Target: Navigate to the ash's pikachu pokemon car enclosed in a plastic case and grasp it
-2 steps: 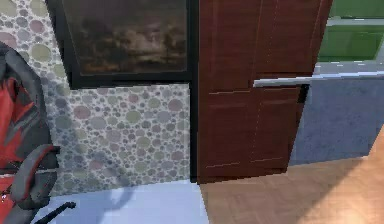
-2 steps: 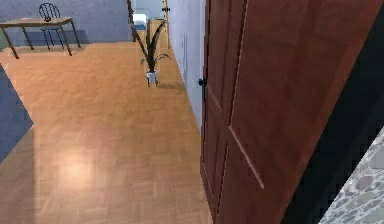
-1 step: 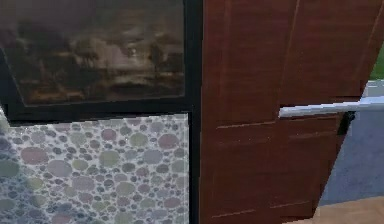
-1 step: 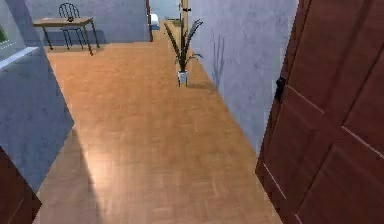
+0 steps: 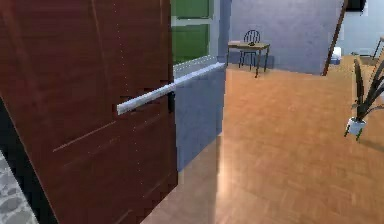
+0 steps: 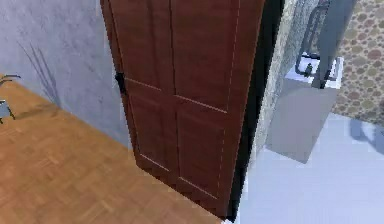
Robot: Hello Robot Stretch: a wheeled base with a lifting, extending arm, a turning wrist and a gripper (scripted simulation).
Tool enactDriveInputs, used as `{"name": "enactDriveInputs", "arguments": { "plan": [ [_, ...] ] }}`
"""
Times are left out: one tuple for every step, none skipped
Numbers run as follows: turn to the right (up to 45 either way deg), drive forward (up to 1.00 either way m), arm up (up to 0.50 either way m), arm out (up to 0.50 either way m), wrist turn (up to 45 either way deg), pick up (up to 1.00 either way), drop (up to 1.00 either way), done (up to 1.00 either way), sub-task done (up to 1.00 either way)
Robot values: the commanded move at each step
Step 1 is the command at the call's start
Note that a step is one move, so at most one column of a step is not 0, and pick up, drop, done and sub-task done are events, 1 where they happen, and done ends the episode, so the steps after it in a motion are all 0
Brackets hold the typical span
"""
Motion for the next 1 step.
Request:
{"name": "enactDriveInputs", "arguments": {
  "plan": [
    [24.0, 0.00, 0.00, 0.00, 0.0, 0.00, 0.00, 0.00, 0.00]
  ]
}}
